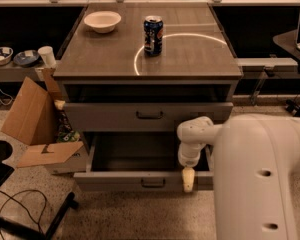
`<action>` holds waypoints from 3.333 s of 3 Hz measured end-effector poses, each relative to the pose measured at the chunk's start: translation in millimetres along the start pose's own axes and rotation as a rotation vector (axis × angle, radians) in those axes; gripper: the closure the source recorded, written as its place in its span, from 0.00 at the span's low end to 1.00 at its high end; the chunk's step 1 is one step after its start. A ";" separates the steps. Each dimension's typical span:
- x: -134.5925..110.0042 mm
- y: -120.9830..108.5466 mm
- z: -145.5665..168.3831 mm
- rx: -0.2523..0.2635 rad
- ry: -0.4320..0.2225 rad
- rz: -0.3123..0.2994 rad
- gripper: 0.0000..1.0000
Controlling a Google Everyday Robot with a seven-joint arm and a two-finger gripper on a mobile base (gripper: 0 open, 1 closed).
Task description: Open middle drawer
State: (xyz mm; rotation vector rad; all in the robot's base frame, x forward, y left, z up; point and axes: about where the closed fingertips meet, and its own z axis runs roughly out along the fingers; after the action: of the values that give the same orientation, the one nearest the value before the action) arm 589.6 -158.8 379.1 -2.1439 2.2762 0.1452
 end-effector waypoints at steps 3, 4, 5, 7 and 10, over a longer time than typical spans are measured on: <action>0.7 2.8 -18.2 -0.002 0.001 -0.001 0.26; 0.7 2.8 -18.1 -0.002 0.001 -0.001 0.03; 0.7 2.8 -18.1 -0.002 0.001 -0.001 0.00; 1.4 31.1 -15.9 -0.008 0.002 0.014 0.00; 2.6 80.9 -29.2 0.030 0.028 0.032 0.41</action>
Offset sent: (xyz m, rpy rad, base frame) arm -0.0006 -0.0018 0.0079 -0.0011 0.0023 0.0015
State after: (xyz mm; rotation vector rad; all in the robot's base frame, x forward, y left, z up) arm 510.5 -159.0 412.8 -2.1096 2.3127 0.0807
